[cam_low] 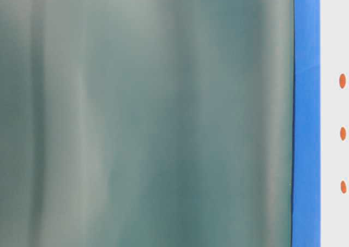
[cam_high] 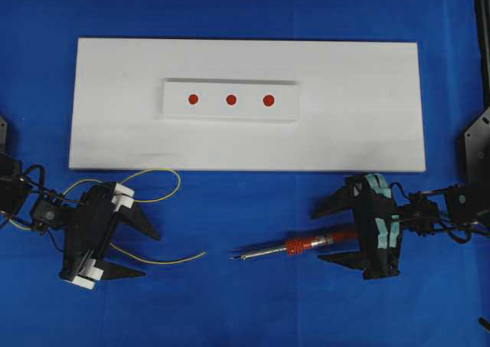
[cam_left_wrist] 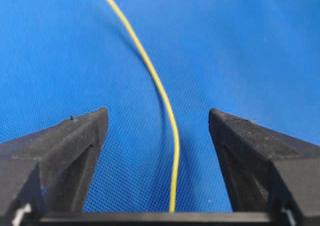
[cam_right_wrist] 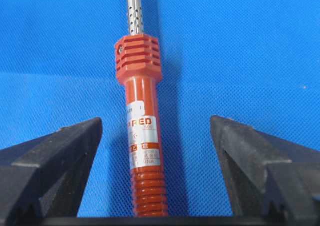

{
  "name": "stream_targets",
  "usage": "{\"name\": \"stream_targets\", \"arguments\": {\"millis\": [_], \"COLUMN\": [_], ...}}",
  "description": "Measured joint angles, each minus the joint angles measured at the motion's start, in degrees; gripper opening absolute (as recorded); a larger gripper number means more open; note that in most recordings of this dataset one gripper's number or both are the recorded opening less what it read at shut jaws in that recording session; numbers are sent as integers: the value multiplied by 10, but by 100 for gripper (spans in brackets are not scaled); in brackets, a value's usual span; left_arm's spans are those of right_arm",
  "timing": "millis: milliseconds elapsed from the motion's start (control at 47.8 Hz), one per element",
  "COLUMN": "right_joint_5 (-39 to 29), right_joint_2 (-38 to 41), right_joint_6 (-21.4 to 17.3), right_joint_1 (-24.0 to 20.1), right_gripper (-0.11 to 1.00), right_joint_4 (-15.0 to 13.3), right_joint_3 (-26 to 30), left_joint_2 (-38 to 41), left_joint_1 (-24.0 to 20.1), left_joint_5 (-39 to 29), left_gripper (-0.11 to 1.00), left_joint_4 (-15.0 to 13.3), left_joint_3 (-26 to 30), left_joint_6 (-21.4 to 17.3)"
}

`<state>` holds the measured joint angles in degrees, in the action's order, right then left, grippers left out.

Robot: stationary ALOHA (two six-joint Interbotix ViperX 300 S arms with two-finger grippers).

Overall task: Touch the tip of the soldering iron to the tip of the solder at the mark.
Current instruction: 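Lower the left gripper to the yellow wire and the right to the iron handle, then close the left gripper on the wire and the right on the red handle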

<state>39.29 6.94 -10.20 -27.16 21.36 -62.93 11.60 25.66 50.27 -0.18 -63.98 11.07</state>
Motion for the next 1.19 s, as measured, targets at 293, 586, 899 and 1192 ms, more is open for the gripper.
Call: {"name": "stream_targets", "arguments": {"millis": [293, 586, 899, 1192], "right_joint_5": [9, 17, -68, -341], "right_joint_2": [13, 14, -63, -217], "right_joint_6": [5, 11, 40, 105], "right_joint_1": [0, 0, 5, 62], "right_gripper": [19, 6, 6, 6], "right_joint_4": [2, -1, -2, -3], "right_joint_3": [0, 1, 7, 65], "left_joint_2": [16, 11, -99, -258], "left_joint_1": [0, -1, -1, -13], "left_joint_5": [2, -30, -196, -461], "left_gripper": [27, 2, 2, 2], "left_joint_4": [-3, -3, -2, -1], "left_joint_3": [2, 5, 26, 80], "left_joint_6": [0, 4, 10, 11]}}
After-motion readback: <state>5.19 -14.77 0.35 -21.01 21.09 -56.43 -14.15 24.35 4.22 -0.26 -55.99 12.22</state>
